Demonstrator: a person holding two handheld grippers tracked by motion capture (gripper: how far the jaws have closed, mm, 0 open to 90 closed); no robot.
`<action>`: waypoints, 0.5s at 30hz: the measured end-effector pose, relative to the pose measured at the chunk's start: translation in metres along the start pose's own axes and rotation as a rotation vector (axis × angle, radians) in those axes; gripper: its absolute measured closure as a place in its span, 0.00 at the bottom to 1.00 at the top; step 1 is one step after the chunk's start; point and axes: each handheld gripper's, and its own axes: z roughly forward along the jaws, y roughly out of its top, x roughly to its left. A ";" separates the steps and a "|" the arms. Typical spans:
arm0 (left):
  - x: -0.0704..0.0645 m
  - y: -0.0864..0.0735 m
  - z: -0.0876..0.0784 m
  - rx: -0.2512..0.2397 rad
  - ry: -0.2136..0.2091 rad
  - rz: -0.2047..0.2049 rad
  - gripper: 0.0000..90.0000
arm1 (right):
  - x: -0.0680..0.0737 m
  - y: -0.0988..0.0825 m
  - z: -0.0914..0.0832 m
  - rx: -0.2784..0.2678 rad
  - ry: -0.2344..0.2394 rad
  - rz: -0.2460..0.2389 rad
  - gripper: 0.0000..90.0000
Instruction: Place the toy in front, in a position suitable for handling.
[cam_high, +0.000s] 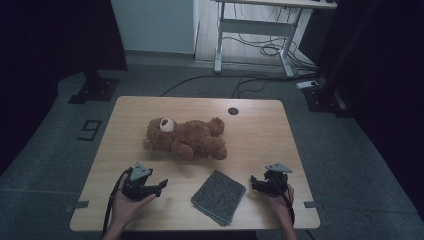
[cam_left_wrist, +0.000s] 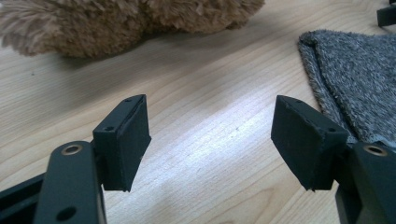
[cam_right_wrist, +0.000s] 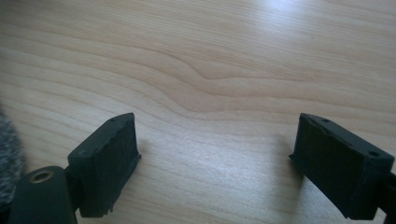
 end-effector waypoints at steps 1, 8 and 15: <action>0.001 0.000 -0.001 -0.001 0.002 -0.001 0.31 | 0.001 0.000 0.000 -0.006 0.004 -0.007 0.15; 0.010 -0.003 -0.005 -0.012 0.035 -0.029 0.31 | 0.003 0.007 -0.005 -0.064 0.035 0.012 0.16; 0.015 0.002 -0.008 -0.032 0.053 -0.033 0.31 | 0.014 0.017 -0.014 -0.128 0.093 0.005 0.17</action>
